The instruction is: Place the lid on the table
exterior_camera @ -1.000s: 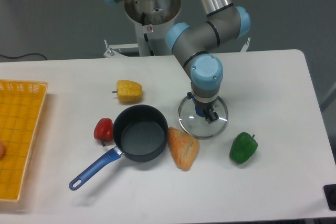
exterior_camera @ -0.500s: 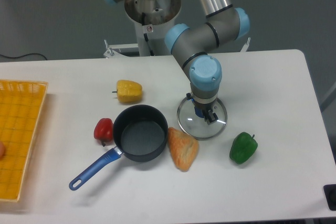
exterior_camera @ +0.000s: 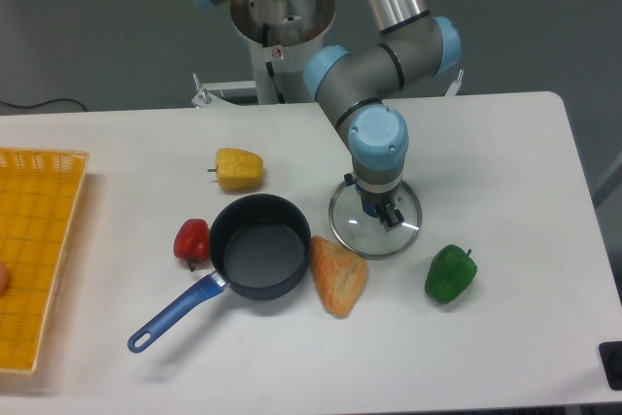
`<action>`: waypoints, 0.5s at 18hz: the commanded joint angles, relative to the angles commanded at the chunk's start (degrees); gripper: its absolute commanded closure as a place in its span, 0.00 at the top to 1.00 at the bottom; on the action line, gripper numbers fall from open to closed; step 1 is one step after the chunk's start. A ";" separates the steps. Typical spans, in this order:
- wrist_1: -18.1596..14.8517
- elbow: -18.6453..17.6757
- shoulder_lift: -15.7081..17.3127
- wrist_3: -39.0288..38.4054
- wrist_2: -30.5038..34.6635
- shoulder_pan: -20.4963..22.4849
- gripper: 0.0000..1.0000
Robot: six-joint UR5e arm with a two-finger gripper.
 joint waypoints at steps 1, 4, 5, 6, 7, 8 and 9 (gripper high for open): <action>-0.09 0.00 0.00 0.00 0.00 0.00 0.75; 0.00 0.09 0.00 0.00 0.00 -0.26 0.76; -0.09 0.09 0.00 0.00 0.00 -0.26 0.79; -0.09 0.17 0.00 0.09 0.00 -0.26 0.89; -0.09 0.44 0.09 0.09 0.00 -0.26 0.99; -0.17 0.87 0.17 0.00 -0.17 -0.26 1.00; -0.44 2.79 0.61 0.09 -0.18 -0.26 1.00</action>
